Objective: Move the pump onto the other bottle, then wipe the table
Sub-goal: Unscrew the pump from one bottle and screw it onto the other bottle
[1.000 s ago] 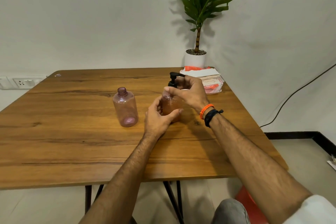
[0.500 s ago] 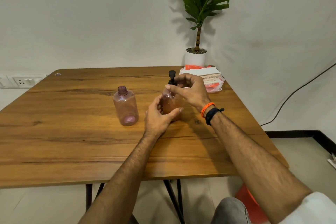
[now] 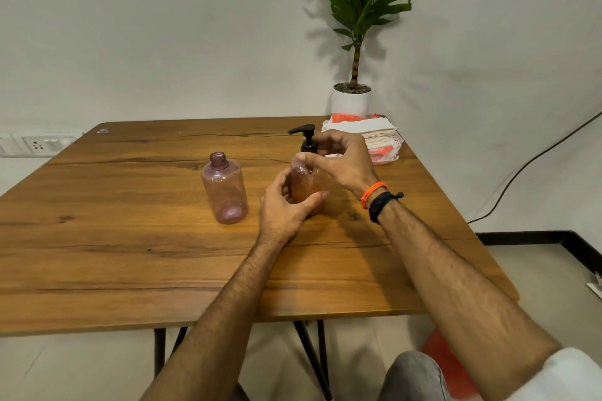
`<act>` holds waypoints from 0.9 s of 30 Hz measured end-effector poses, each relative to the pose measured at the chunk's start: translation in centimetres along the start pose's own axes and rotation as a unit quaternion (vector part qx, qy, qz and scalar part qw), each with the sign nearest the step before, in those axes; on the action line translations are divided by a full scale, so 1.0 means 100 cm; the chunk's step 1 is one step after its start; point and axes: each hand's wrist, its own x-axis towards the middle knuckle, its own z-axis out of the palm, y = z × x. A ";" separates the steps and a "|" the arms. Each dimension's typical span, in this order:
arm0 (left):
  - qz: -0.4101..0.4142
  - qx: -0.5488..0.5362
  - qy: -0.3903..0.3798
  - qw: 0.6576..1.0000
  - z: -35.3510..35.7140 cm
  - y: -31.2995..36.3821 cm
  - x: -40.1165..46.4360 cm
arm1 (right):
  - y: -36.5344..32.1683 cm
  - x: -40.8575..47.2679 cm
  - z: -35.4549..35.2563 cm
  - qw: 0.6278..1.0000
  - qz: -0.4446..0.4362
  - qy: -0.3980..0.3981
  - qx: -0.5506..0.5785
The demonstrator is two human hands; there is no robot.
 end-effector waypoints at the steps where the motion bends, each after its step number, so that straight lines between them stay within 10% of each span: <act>1: 0.001 0.000 -0.001 1.000 0.000 0.000 0.000 | -0.001 0.000 0.002 1.000 0.001 0.015 -0.009; 27: -0.002 0.015 0.003 1.000 -0.001 0.006 -0.002 | 0.003 0.002 0.002 1.000 -0.003 -0.008 -0.020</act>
